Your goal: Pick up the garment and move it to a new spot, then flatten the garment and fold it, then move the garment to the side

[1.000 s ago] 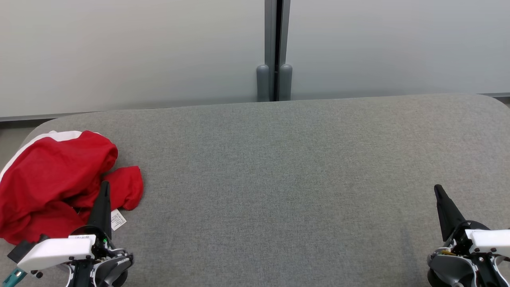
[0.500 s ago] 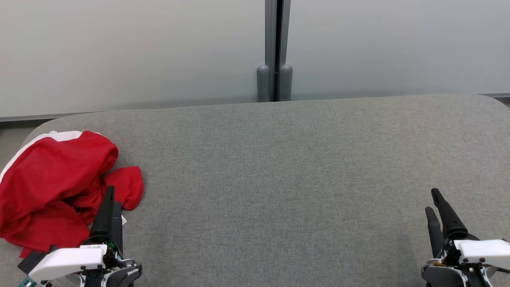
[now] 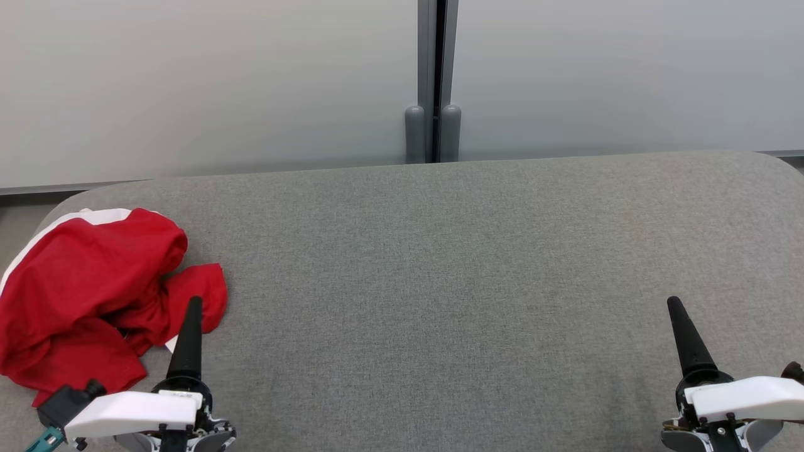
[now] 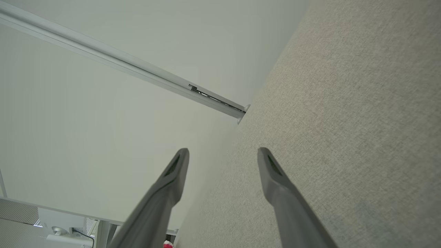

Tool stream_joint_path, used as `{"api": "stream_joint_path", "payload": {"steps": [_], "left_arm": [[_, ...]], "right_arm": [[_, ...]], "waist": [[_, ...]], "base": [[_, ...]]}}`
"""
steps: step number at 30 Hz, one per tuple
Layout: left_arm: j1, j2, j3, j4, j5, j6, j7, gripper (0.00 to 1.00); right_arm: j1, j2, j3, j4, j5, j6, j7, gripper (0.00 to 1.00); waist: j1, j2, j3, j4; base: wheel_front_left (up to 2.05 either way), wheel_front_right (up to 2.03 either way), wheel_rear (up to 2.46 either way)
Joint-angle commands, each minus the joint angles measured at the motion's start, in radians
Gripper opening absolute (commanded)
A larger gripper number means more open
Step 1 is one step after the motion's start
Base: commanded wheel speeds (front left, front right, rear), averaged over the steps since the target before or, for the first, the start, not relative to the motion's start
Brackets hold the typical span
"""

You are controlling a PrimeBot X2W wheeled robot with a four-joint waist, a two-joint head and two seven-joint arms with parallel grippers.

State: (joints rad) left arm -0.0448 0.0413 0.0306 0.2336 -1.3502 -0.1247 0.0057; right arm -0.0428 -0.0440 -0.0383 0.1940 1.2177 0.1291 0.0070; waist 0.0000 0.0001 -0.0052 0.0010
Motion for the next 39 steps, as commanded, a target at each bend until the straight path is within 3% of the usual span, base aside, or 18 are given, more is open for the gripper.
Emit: {"api": "stream_joint_path", "payload": {"steps": [1, 20, 39], "left_arm": [[-0.008, 0.008, -0.006, -0.019, 0.038, 0.001, -0.009, 1.0], [0.035, 0.009, -0.038, -0.029, 0.444, -0.005, -0.082, 1.0], [0.06, 0.019, -0.057, -0.035, 0.727, -0.006, -0.138, 1.0]], "right_arm": [[-0.005, -0.011, 0.003, -0.024, -0.041, 0.002, -0.012, 1.0], [0.038, -0.015, 0.029, -0.057, -0.411, 0.002, -0.085, 1.0], [0.06, -0.013, 0.048, -0.055, -0.646, 0.002, -0.14, 1.0]], "waist": [[0.0, -0.0001, -0.001, 0.0], [0.0, -0.0001, -0.012, 0.001], [0.0, -0.0001, -0.026, 0.004]], "base": [[0.0, 0.0, 0.0], [0.0, 0.0, 0.0], [0.0, 0.0, 0.0]]}}
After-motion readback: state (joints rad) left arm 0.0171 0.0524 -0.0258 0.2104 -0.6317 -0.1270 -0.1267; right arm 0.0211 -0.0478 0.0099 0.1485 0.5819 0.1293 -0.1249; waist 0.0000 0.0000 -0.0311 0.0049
